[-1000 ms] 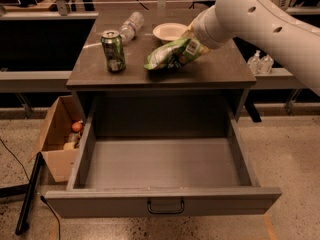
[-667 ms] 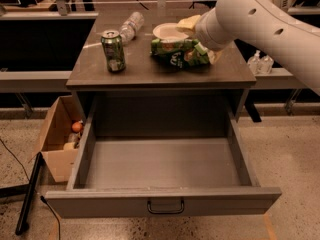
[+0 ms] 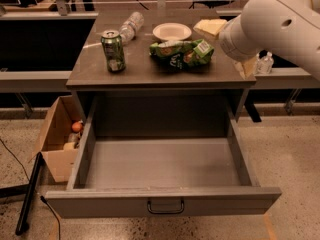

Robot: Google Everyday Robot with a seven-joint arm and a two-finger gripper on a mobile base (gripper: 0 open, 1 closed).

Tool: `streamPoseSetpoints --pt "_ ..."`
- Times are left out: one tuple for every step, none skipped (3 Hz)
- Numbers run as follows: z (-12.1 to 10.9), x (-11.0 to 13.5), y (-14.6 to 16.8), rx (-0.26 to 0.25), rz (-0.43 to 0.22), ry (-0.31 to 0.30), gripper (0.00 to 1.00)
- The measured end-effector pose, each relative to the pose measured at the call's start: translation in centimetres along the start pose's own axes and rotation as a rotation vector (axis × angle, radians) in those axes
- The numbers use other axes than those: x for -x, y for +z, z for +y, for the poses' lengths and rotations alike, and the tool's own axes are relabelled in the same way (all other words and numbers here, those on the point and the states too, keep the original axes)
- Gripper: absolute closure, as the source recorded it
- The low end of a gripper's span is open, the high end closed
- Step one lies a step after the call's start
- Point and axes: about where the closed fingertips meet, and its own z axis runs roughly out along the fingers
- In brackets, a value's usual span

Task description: Pick green rice chip bag from top drawer and place on counter

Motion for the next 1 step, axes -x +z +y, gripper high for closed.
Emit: streamPoseSetpoints --pt "-0.11 -0.02 0.07 -0.002 -0.001 -0.001 0.00"
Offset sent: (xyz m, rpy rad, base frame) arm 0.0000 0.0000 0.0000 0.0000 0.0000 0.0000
